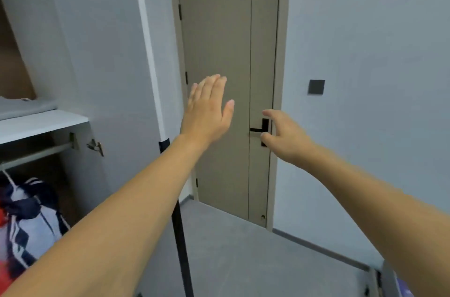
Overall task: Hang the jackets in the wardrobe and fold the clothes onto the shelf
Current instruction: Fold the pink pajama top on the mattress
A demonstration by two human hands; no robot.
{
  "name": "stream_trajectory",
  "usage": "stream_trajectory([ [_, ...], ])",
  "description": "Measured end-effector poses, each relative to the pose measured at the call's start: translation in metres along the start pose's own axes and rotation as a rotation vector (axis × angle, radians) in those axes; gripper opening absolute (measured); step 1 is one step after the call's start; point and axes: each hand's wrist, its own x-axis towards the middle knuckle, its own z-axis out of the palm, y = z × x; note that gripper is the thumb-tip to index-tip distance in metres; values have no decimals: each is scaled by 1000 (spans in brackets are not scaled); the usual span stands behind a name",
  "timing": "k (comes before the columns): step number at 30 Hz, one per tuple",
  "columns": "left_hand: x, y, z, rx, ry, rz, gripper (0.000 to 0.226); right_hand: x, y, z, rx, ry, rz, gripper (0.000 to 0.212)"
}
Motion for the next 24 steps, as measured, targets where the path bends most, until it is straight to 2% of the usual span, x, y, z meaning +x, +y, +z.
stream_trajectory([
  [7, 36, 84, 114, -45, -185, 122, 54, -14, 135, -45, -47, 25, 215, 60],
  [17, 121, 148, 322, -119, -364, 237, 54, 15, 324, -99, -182, 79, 548, 62],
  [24, 176, 268, 446, -339, -427, 363, 55, 14, 434, -160, -293, 194, 741, 61],
])
